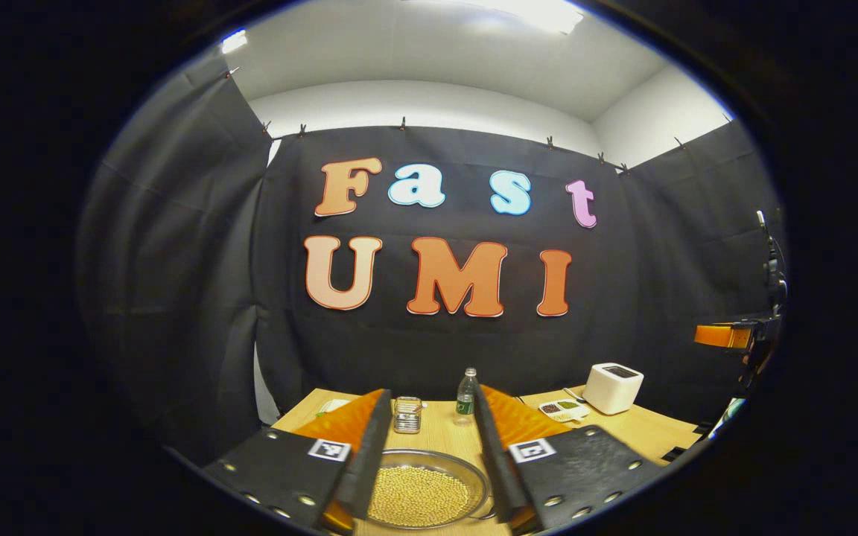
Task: First push the handle of the pot to place it horizontally, then grasp the pot with both hands and set it on the induction cooktop.
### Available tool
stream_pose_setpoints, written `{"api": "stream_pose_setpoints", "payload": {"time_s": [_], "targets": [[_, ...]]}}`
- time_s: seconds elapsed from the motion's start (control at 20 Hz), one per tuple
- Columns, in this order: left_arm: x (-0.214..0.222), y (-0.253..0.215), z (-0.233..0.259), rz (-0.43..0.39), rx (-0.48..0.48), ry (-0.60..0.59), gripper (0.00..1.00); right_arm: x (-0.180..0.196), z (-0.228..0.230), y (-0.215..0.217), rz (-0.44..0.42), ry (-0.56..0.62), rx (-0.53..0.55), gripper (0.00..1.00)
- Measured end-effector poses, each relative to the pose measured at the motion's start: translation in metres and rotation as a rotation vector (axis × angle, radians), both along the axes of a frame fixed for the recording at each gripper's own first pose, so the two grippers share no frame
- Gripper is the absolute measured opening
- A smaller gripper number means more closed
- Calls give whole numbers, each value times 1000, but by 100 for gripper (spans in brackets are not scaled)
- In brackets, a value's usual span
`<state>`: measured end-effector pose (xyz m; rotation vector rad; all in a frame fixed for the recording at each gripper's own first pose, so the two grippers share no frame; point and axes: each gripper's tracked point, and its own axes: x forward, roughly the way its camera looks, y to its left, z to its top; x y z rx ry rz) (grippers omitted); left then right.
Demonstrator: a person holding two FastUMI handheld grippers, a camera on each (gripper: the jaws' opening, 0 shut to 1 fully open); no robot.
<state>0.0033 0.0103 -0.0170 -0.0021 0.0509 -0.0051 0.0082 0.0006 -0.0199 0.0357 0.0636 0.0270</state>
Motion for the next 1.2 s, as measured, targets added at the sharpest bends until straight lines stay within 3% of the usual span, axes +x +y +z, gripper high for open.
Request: {"api": "stream_pose_setpoints", "payload": {"time_s": [0.05,0.35,0.45,0.55,0.75,1.2], "targets": [[0,1,-1,1,-2,4,53,1,-1,1,3,3,0,96],[5,-8,-19,-39,6,43,26,4,-8,4,8,17,7,96],[5,-17,-29,-64,-46,77,2,5,-10,2,1,24,10,96],[5,-25,-39,-97,-88,109,3,6,-11,-1,-8,27,14,96],[3,-17,-63,-77,-24,147,2,9,-12,-4,-19,24,8,96],[-17,-23,-144,-99,-10,321,2,11,-16,-10,-31,23,7,96]]}}
